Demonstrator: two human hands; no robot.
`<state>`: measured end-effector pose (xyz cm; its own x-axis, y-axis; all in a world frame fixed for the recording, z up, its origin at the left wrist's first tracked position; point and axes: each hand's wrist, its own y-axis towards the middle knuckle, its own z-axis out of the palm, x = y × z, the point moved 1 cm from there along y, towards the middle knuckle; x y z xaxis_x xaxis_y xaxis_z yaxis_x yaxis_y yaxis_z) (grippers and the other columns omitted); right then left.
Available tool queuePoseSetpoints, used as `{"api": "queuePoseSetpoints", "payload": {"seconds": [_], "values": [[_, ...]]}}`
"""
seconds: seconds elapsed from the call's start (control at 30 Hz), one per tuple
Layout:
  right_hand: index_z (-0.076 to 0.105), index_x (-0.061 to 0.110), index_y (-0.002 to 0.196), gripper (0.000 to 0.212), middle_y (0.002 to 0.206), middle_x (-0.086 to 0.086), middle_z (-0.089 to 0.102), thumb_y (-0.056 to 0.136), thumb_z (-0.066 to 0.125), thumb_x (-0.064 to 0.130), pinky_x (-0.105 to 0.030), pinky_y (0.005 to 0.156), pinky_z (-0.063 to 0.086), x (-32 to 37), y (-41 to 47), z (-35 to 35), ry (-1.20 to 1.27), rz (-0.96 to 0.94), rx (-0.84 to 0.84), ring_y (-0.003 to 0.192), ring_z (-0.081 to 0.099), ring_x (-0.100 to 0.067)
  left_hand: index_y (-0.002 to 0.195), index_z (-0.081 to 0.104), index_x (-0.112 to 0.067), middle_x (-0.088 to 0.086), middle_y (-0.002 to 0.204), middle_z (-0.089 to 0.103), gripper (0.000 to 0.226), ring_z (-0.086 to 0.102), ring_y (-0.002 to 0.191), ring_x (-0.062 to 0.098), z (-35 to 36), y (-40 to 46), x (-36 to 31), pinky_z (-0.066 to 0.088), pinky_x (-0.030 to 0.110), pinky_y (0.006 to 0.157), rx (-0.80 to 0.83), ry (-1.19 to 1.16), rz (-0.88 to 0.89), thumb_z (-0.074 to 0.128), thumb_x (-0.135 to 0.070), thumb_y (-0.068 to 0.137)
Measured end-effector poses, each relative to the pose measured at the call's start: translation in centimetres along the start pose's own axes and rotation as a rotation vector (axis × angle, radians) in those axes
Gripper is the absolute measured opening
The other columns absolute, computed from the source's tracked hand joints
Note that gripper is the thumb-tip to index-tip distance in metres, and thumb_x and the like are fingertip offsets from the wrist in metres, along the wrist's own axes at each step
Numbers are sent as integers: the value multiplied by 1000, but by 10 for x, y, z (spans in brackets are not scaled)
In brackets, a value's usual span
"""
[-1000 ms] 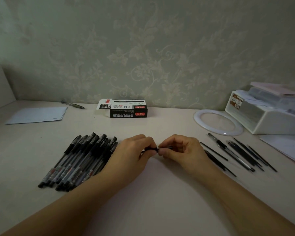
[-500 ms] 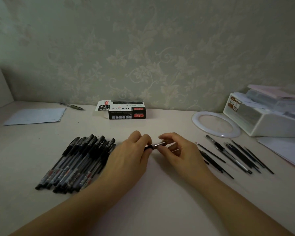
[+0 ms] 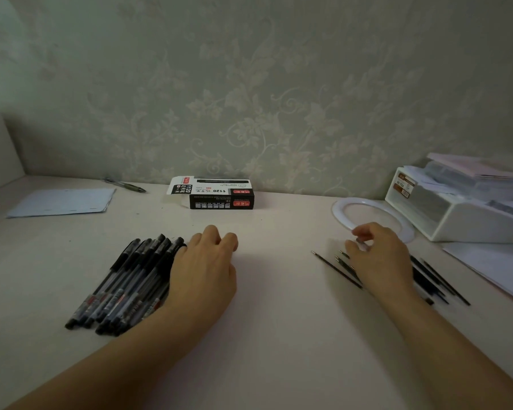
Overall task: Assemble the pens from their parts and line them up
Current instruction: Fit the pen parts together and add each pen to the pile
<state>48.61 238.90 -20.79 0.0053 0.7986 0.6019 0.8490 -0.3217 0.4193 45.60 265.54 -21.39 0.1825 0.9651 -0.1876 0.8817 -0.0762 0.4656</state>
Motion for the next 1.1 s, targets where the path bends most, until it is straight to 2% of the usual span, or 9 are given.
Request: {"api": "queuePoseSetpoints", "payload": {"seconds": [0.23, 0.5, 0.6, 0.67, 0.73, 0.8, 0.87, 0.97, 1.1], "values": [[66, 6, 105, 15, 100, -12, 69, 90, 64, 11, -36, 74, 51, -17, 3, -11, -174, 39, 9, 86, 62, -31, 106, 60, -21, -3, 96, 51, 19, 51, 85, 19, -3, 1, -3, 43, 32, 71, -35, -85, 61, 53, -21, 89], [64, 7, 109, 17, 103, -13, 67, 92, 61, 6, -46, 81, 52, -13, 2, -12, -163, 39, -34, 90, 62, -32, 100, 64, -20, -3, 94, 55, 15, 54, 85, 20, -5, -1, -8, 46, 36, 72, -52, -145, 101, 55, -19, 88], [64, 9, 112, 19, 108, -12, 62, 94, 57, 5, -50, 82, 50, 3, 1, -15, -177, -58, -168, 92, 59, -32, 98, 65, -20, -3, 92, 56, 14, 55, 84, 19, -6, -1, -11, 47, 37, 70, -63, -164, 119, 56, -17, 87], [63, 7, 117, 25, 108, -13, 60, 95, 55, 3, -46, 79, 48, 20, -1, -16, -125, -210, -283, 92, 57, -32, 96, 65, -19, -3, 90, 57, 13, 56, 82, 20, -7, -1, -15, 47, 37, 67, -73, -173, 146, 57, -16, 87], [61, 6, 123, 29, 109, -11, 59, 96, 52, 3, -39, 78, 48, 42, -7, -14, 2, -383, -310, 92, 56, -27, 96, 66, -18, -3, 89, 57, 12, 57, 80, 21, -9, -2, -19, 48, 36, 62, -96, -186, 188, 60, -15, 86], [59, 11, 129, 32, 110, -2, 60, 99, 49, 7, -22, 79, 47, 60, -13, -9, 216, -442, -231, 92, 57, -13, 98, 66, -19, -4, 89, 58, 13, 59, 78, 20, -10, -4, -23, 49, 35, 57, -117, -206, 224, 63, -17, 85], [59, 26, 128, 32, 105, 9, 63, 101, 49, 13, -10, 75, 46, 75, -21, 0, 478, -347, -55, 89, 58, 0, 105, 64, -20, -5, 89, 59, 18, 60, 79, 17, -11, -5, -24, 49, 31, 55, -141, -230, 250, 63, -24, 87], [62, 44, 112, 32, 87, 16, 68, 101, 48, 16, -14, 71, 50, 85, -36, 19, 746, -160, 218, 78, 60, 4, 114, 58, -22, -10, 92, 58, 30, 58, 78, 10, -12, -6, -26, 47, 26, 54, -137, -265, 271, 53, -42, 93], [73, 36, 104, 30, 81, 14, 66, 102, 49, 17, -19, 72, 51, 81, -48, 34, 949, 29, 392, 78, 60, -2, 122, 52, -29, -16, 97, 59, 52, 54, 78, 1, -9, -6, -26, 33, 16, 59, -66, -274, 252, 28, -64, 91]]}}
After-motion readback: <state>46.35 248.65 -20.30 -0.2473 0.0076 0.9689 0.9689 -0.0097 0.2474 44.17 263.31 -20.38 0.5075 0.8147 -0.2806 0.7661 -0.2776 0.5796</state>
